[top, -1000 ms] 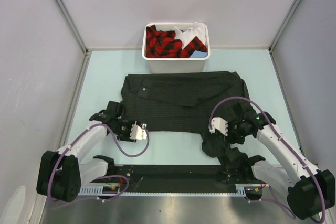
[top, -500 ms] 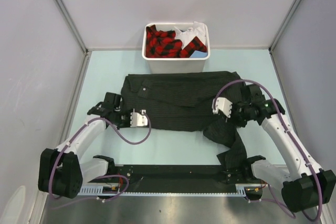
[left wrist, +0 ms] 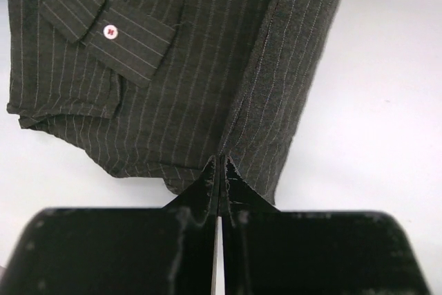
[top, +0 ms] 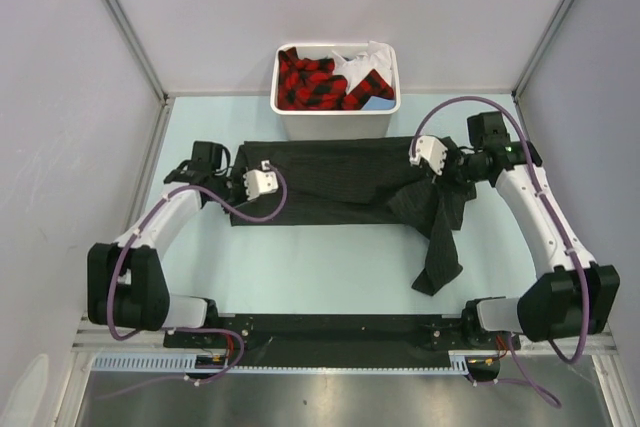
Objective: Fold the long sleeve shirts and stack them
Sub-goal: Fold the shirt
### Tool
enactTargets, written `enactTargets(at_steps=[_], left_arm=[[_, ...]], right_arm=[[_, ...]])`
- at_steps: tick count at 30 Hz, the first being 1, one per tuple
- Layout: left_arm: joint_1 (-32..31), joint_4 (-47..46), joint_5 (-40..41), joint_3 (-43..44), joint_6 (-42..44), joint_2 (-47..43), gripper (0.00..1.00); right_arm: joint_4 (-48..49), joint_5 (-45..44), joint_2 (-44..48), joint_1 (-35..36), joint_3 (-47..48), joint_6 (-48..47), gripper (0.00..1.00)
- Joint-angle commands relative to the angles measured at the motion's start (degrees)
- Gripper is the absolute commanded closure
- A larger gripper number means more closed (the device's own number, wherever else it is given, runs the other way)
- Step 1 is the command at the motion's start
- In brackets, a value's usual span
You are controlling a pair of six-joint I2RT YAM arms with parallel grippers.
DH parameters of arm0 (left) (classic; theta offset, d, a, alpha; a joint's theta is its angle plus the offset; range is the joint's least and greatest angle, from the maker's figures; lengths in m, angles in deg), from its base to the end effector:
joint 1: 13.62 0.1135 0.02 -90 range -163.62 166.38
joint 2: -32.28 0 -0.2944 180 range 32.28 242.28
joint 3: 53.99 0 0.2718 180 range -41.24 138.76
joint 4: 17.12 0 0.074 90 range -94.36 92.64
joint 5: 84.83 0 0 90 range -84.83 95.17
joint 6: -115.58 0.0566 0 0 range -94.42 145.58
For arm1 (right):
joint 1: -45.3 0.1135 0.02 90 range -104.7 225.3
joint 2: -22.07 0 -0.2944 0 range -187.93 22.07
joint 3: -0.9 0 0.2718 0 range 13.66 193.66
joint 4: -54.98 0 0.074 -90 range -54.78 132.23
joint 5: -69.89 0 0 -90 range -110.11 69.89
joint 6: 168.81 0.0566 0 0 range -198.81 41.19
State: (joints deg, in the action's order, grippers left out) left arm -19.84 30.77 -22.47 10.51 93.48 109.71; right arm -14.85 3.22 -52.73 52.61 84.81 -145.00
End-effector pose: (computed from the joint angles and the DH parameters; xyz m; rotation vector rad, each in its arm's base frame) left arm 0.2769 -0.0566 0.2316 1.6080 1.8679 -0.1913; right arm 0.2677 0.0569 0.3308 -1.6043 1.9230 0.1285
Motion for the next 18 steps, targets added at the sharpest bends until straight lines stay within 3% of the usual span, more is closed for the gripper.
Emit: enactTargets(at_steps=[1, 18], left_arm=[[1.03, -3.05, -1.37, 4.58, -4.18, 3.95, 1.00], [1.56, -5.95, -0.22, 9.16, -6.37, 14.67, 1.00]], right_arm=[[4.87, 1.54, -4.37, -0.46, 5.39, -1.57, 1.00], [9.00, 0.31, -24.59, -0.10, 18.75, -2.98, 1.00]])
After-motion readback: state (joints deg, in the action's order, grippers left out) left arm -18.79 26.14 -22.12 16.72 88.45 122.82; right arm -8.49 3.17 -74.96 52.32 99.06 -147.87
